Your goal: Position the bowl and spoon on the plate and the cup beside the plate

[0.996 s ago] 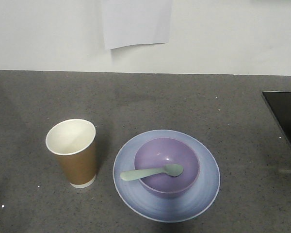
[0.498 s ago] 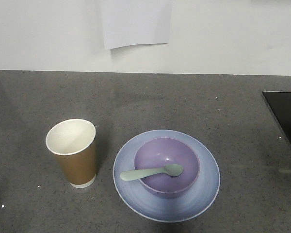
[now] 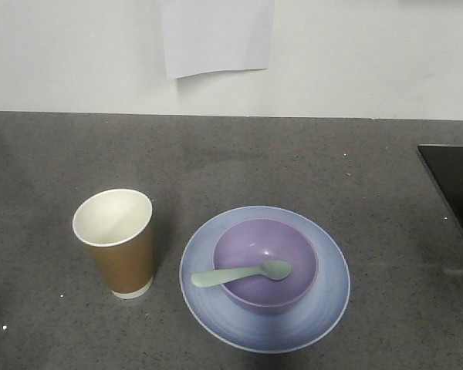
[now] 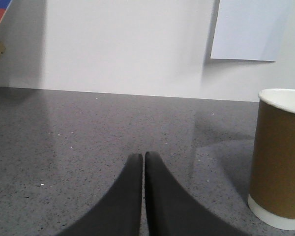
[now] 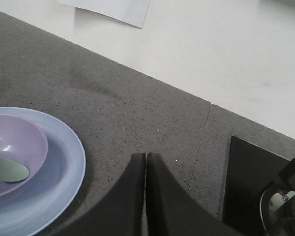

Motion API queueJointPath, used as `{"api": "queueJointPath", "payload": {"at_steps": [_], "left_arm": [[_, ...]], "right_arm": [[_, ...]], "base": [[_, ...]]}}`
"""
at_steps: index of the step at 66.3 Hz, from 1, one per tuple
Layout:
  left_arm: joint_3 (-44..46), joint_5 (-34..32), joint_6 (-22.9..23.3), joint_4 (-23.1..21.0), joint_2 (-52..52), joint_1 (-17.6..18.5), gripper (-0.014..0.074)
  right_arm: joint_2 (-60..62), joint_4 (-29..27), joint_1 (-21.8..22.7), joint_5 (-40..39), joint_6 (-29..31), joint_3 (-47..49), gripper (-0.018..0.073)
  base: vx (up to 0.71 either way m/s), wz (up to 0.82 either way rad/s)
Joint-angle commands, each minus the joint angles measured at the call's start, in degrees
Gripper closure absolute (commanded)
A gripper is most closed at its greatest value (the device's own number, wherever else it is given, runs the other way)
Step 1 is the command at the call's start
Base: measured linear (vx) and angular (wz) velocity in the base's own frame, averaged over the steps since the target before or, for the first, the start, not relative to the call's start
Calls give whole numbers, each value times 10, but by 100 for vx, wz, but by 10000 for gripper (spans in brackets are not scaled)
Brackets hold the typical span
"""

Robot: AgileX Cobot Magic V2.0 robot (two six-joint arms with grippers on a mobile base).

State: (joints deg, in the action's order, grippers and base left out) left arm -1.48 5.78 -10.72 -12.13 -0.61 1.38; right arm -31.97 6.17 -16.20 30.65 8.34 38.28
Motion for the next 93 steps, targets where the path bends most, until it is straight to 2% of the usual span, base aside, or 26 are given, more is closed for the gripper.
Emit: {"api": "queueJointPath", "payload": {"at_steps": [1,16,25,33,40,58,67,79,93], "left_arm": [[-15,-47,5,-1,-9,2,603],[-15,-47,5,-1,-9,2,603],[-15,-47,5,-1,-9,2,603],[-15,-47,5,-1,-9,2,603],[-15,-47,5,-1,-9,2,603],[-15,-47,5,-1,-9,2,603],[-15,-47,5,-1,-9,2,603],[-15,-47,5,-1,-9,2,603],[-15,-47,5,-1,-9,2,603]], "right_arm": [[-2,13,3,-42,-3,16,564],[0,15,3,-45,-12,13,562],[45,15,6,-139,-27,-57,562],[108,0,54,-213,-72,-146,562],[162,-27,98,-215,-83,-212,562],[285,-96,177,-239,-91,-327,562],[323,-139,209,-248,-64,-359,562],[332,-193,208,-301,-16,-405,562],[332,-193,208,-330,27,-404,562]], "base": [[0,0],[0,0],[0,0],[0,0],[0,0],[0,0],[0,0],[0,0],[0,0]]}}
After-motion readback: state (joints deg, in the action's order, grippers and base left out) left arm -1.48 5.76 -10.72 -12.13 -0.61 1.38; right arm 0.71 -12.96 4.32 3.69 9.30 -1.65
